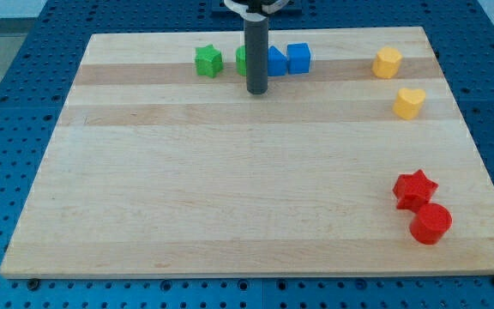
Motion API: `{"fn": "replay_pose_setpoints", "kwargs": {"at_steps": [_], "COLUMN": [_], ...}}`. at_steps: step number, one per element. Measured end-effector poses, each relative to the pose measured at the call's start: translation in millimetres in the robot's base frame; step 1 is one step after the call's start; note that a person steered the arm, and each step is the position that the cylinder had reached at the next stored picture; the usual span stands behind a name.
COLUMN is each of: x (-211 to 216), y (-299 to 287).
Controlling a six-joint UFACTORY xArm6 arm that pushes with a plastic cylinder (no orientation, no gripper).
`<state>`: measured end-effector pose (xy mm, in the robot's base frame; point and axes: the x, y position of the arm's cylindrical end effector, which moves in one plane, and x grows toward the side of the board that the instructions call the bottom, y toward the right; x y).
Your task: Push the hexagon towards the yellow heart
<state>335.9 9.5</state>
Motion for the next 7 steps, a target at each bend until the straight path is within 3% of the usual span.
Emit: {"fn": "replay_pose_setpoints", "kwargs": {"at_steps": [4,5,6,7], "x": [0,-17,-41,-43], "y": [230,273,279,244]}}
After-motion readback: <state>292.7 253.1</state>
